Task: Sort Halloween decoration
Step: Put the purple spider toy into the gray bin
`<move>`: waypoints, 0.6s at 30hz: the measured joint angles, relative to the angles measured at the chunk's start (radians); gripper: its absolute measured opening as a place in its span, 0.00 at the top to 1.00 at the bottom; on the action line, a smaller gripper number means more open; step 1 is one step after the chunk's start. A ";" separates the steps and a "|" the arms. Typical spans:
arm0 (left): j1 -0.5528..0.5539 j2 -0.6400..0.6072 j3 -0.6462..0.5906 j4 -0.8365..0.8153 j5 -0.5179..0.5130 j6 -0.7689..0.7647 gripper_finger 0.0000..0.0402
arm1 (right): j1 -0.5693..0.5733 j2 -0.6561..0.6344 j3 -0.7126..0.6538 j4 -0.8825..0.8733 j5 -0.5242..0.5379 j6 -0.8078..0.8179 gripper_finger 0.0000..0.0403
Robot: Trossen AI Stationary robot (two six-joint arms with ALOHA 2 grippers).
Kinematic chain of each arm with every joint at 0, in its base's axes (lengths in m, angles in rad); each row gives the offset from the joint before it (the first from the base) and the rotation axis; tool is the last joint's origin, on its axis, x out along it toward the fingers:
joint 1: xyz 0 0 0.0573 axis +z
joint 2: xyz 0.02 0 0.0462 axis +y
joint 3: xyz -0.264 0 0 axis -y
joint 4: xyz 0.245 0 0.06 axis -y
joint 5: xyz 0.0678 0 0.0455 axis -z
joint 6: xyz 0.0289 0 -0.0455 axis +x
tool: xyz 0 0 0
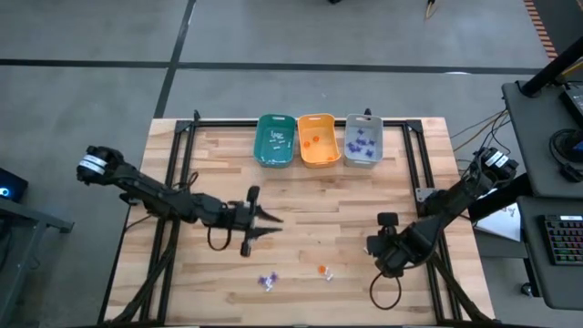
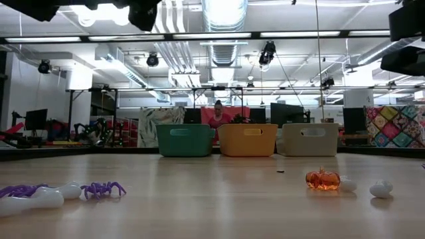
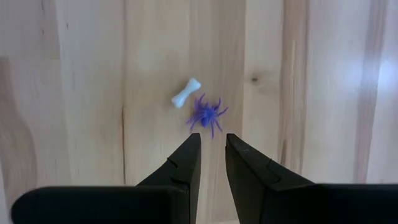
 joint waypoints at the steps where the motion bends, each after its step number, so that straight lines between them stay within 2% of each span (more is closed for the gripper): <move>1: 0.001 0.004 0.000 0.017 -0.030 -0.021 0.81 | 0.000 0.000 0.000 0.004 0.009 0.000 0.84; 4: 0.006 0.017 0.004 0.024 -0.111 -0.139 0.81 | 0.000 0.000 0.000 0.029 0.030 0.027 0.84; 9: 0.001 0.046 0.004 0.024 -0.096 -0.131 0.81 | 0.002 0.000 -0.012 0.047 0.062 0.032 0.84; 18: 0.001 0.119 0.004 0.081 -0.104 -0.139 0.81 | 0.002 0.000 -0.100 0.186 0.054 0.018 0.84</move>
